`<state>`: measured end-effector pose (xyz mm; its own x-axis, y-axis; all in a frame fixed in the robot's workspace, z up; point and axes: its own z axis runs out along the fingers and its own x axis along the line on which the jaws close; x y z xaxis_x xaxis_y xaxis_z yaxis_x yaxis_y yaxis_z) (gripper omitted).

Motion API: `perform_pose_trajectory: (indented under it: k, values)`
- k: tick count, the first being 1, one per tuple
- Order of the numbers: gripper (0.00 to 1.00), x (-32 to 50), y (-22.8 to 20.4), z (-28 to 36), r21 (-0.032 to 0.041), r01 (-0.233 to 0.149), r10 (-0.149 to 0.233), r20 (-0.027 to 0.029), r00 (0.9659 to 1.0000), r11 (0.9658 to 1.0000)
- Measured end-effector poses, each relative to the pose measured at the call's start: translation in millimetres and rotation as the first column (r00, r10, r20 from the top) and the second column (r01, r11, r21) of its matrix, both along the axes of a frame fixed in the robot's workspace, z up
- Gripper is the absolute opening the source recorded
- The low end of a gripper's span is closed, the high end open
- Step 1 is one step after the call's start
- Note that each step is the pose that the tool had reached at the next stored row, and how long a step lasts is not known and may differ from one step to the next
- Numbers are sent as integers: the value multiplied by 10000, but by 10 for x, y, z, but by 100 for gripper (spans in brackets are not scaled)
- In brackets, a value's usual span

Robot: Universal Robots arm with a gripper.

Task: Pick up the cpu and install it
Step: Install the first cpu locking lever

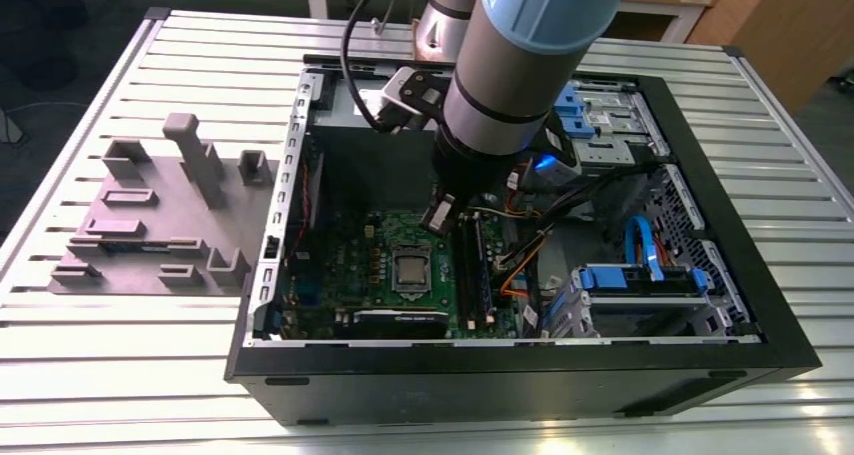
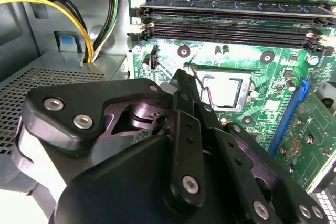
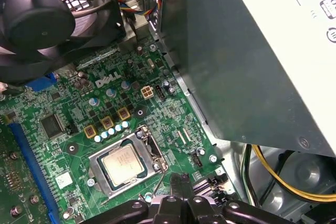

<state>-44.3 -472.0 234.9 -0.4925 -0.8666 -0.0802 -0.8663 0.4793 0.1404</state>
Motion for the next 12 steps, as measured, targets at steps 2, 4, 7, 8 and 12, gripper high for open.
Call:
perform_pose_trajectory:
  k: [2, 4, 7, 8, 12]
  values:
    - [10, 0, 0, 0, 0, 0, 0, -1, 10000, 10000]
    - [10, 0, -1, 0, 0, 0, 0, 0, 10000, 10000]
    - [10, 0, -1, 0, 1, 0, 0, 0, 10000, 10000]
    - [10, 0, -2, 1, 9, -1, 1, 0, 10000, 10000]
    - [10, -2, -2, 0, 40, -322, 322, 15, 9995, 9995]
